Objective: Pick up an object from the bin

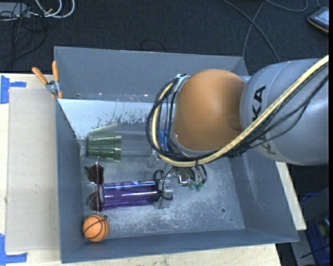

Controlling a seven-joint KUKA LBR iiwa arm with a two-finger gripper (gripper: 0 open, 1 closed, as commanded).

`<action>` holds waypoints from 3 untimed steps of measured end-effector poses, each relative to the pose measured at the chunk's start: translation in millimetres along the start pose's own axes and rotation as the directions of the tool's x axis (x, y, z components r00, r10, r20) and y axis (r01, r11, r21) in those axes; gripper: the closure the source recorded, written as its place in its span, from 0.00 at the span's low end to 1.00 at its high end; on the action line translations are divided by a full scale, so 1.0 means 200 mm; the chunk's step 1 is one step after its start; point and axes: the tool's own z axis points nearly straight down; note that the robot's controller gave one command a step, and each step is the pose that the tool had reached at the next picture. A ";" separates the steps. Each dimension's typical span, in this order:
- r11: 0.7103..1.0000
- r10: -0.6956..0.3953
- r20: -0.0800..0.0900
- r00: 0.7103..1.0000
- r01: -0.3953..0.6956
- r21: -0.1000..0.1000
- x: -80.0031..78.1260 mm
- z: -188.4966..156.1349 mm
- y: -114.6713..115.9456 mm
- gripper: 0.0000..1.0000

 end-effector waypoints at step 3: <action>0.997 0.079 -0.002 0.997 -0.079 0.000 -0.15 0.55 -0.01 0.00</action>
Offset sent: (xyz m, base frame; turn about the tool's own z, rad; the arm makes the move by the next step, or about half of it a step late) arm 0.0448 0.0074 -0.0810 0.0823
